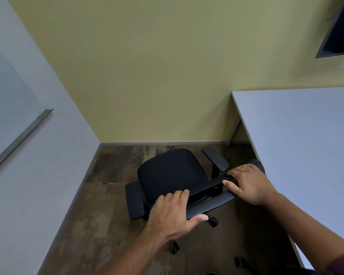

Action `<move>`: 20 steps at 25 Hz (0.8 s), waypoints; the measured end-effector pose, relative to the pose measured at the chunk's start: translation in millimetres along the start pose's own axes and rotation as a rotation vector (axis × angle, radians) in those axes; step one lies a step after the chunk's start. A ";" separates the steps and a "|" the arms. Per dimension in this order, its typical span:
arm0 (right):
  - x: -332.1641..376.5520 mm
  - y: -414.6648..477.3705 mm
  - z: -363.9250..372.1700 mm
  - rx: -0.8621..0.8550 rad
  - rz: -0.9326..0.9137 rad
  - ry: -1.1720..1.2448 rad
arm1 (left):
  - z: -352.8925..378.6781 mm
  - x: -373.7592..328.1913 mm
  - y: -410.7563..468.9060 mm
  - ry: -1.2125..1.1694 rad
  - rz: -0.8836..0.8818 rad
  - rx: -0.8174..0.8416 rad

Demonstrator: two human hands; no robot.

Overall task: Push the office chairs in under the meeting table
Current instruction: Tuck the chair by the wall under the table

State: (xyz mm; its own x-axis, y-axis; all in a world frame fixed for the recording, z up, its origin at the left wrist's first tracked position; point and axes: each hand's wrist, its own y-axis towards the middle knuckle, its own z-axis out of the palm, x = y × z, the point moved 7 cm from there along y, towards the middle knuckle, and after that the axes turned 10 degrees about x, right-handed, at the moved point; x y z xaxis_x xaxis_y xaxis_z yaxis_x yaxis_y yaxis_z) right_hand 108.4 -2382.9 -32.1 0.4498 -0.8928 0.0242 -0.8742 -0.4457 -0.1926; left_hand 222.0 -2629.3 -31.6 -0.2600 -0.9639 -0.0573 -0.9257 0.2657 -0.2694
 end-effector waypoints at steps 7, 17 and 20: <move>11.5 -35.4 7.7 -0.040 0.184 0.024 | 0.6 18.2 9.5 0.011 0.163 0.009; 29.2 -67.4 9.5 -0.078 0.385 0.067 | -20.9 40.4 45.5 0.069 0.354 0.009; 15.9 -72.6 7.3 -0.044 0.364 0.118 | -27.7 35.4 62.5 0.077 0.389 -0.004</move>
State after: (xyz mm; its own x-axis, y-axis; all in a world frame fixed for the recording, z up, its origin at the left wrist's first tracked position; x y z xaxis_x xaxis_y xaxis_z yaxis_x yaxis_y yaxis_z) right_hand 180.4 -2364.2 -25.0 0.0864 -0.9934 0.0748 -0.9811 -0.0979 -0.1671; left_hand 147.3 -2646.3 -23.8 -0.6115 -0.7870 -0.0819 -0.7547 0.6112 -0.2385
